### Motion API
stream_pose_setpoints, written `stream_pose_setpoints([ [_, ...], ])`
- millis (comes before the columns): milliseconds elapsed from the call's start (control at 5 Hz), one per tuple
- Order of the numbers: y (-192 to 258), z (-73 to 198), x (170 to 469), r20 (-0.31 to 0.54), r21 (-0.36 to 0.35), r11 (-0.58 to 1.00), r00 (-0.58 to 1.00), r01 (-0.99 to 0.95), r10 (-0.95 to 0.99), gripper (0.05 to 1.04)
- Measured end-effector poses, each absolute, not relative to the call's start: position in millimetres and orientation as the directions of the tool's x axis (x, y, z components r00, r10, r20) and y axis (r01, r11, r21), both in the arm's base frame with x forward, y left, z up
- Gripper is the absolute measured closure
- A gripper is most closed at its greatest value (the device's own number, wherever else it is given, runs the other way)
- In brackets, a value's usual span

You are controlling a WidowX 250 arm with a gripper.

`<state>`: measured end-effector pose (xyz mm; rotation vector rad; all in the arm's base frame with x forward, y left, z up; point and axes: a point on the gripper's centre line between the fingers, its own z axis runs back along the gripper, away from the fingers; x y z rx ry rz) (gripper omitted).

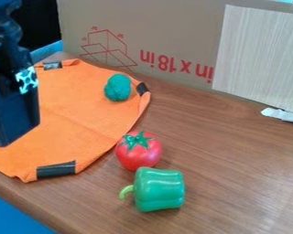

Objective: Fold the cloth from the bottom left to the top right

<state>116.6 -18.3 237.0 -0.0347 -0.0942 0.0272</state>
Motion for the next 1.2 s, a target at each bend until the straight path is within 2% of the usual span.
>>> stream_pose_setpoints([
  [200,-19,235,115,0.087,-0.038,0.999,0.996,-0.022,0.025,0.083],
  [600,17,223,118,0.107,-0.078,0.994,0.991,-0.071,0.08,0.083],
  [800,34,211,120,0.108,-0.088,0.991,0.988,-0.098,0.107,0.083],
  [1000,56,189,127,0.096,-0.082,0.987,0.985,-0.139,0.146,0.083],
  [1200,74,172,134,0.119,-0.059,0.987,0.981,-0.147,0.154,0.083],
])
